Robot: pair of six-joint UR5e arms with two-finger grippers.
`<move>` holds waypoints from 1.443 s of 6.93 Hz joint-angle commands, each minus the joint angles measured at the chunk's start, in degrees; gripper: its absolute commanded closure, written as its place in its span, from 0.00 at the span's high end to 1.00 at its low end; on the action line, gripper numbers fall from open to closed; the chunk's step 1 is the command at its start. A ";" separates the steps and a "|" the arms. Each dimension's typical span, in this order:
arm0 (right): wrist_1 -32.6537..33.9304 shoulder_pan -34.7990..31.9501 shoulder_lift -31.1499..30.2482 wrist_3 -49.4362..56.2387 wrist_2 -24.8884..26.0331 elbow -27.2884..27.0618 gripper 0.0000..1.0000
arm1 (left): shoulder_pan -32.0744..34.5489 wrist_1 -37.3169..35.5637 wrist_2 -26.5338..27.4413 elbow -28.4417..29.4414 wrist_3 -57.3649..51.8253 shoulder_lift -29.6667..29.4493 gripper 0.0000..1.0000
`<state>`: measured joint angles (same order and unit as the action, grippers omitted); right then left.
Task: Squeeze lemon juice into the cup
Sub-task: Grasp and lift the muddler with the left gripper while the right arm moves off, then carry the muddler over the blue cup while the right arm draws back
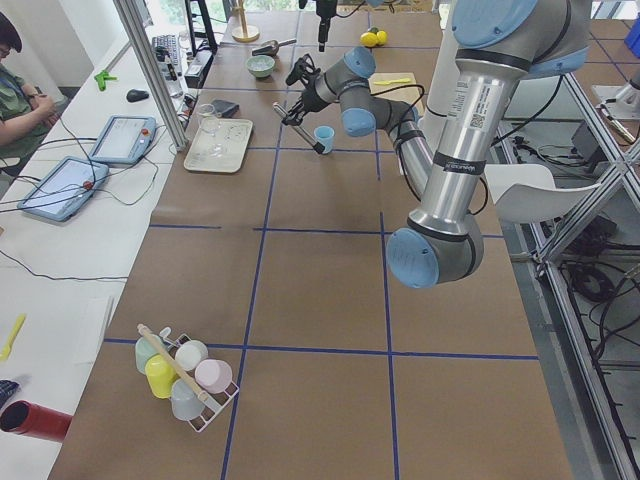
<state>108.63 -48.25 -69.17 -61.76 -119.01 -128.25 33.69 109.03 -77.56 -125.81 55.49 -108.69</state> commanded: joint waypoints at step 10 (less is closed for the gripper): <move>0.52 -7.37 -2.71 7.05 -4.65 -0.07 1.00 | -17.43 43.44 31.50 16.64 -9.53 -10.23 0.00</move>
<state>108.89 -54.03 -70.75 -57.87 -122.44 -128.33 16.34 145.73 -46.25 -112.07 55.19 -118.94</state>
